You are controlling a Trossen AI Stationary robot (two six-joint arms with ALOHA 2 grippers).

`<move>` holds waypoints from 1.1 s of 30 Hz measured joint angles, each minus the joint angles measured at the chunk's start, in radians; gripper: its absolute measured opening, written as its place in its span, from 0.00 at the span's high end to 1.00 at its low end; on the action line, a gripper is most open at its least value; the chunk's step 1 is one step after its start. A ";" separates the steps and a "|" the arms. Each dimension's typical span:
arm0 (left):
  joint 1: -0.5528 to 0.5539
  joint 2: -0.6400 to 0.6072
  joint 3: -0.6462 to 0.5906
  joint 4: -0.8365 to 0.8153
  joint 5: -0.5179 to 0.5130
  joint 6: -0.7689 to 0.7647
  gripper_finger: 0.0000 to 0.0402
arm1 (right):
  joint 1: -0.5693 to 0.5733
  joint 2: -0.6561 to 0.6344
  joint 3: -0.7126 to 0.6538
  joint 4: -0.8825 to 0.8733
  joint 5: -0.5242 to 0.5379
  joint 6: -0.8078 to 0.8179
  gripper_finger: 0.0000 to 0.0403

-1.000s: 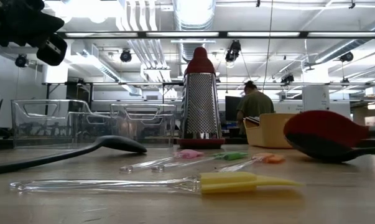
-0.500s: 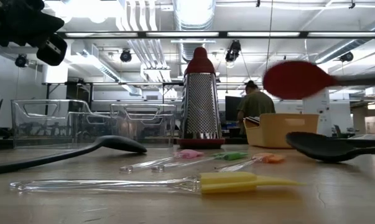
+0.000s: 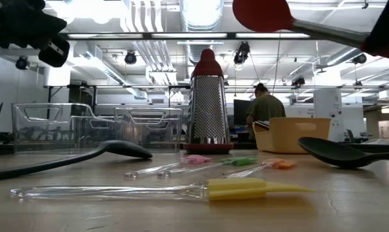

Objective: Pick & Place Kitchen Items
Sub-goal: Put the red serving spoon into the right transparent bin

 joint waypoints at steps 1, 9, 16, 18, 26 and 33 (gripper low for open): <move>0.000 0.000 0.000 0.015 -0.026 0.023 0.97 | -0.001 0.000 0.000 0.001 0.005 0.000 0.86; 0.000 0.003 -0.001 0.255 -0.142 0.030 0.97 | -0.016 -0.001 0.007 0.053 0.112 -0.072 0.86; -0.001 0.046 -0.032 0.493 -0.097 -0.065 0.97 | -0.050 -0.001 0.002 0.107 0.185 -0.152 0.85; -0.003 0.089 -0.077 0.596 -0.046 -0.123 0.97 | -0.061 -0.001 0.002 0.144 0.223 -0.195 0.85; -0.007 0.314 -0.248 1.088 -0.027 -0.233 0.89 | -0.121 -0.001 0.004 0.277 0.311 -0.369 0.85; -0.042 0.482 -0.204 1.132 -0.072 -0.199 0.66 | -0.173 -0.001 0.004 0.448 0.337 -0.566 0.85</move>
